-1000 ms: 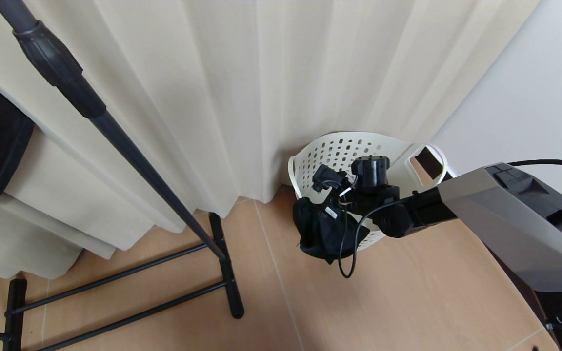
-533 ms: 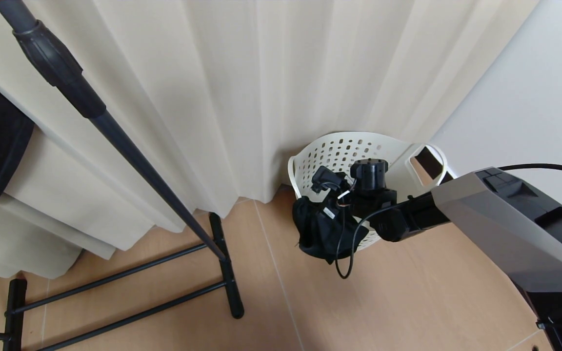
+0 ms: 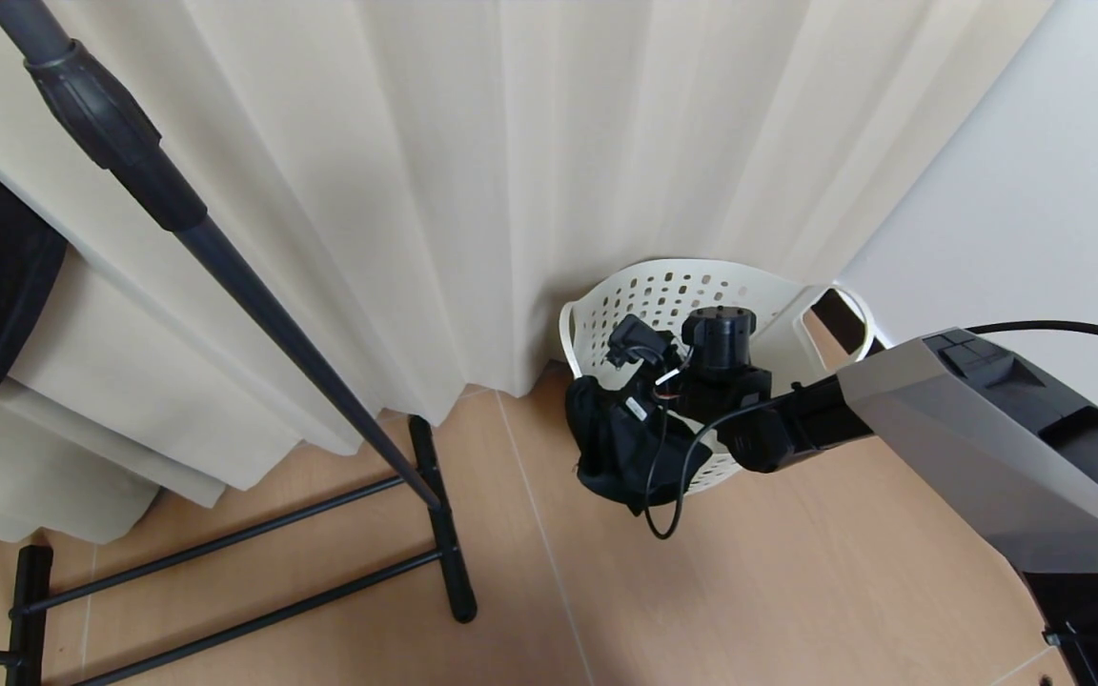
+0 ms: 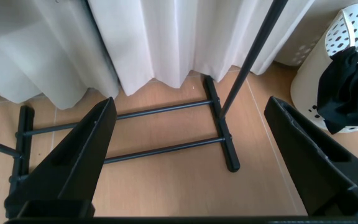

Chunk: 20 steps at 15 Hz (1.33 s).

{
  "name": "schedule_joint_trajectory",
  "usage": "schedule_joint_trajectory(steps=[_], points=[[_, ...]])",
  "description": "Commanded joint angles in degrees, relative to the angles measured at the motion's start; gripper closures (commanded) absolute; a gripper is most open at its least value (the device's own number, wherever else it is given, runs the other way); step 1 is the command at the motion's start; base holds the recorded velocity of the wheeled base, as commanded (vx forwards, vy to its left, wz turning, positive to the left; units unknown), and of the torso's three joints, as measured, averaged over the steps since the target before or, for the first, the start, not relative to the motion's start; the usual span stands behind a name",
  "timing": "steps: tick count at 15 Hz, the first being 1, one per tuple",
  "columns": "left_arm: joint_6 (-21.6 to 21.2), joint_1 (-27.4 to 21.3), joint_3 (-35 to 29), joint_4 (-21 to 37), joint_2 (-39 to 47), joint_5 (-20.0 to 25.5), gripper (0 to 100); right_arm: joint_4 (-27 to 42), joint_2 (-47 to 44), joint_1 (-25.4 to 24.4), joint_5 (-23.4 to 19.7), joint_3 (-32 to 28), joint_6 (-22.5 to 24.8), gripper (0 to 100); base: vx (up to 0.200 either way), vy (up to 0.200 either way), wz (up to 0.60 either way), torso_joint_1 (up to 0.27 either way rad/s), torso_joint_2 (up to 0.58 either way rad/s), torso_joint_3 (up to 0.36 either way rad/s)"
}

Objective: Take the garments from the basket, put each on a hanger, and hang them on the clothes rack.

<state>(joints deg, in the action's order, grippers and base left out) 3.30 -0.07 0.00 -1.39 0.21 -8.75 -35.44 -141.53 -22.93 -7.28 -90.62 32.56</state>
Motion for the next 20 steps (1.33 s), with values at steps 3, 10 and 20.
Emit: schedule_joint_trajectory(steps=[3,10,20], points=[[0.0,0.1,0.0,0.0,0.0,0.0,0,-0.1,-0.1,-0.2,-0.1,-0.1,0.0,100,0.0,0.0,0.0,0.0,0.0,0.0],[0.0,0.0,0.0,0.0,0.0,0.0,0,-0.1,0.0,-0.3,-1.2,0.2,0.0,100,0.0,0.0,0.0,0.0,0.0,0.0],[0.0,0.0,0.0,0.0,0.0,0.0,0,-7.6,10.9,0.0,-10.6,12.8,-3.6,100,0.0,0.0,0.0,0.0,0.0,0.0]])
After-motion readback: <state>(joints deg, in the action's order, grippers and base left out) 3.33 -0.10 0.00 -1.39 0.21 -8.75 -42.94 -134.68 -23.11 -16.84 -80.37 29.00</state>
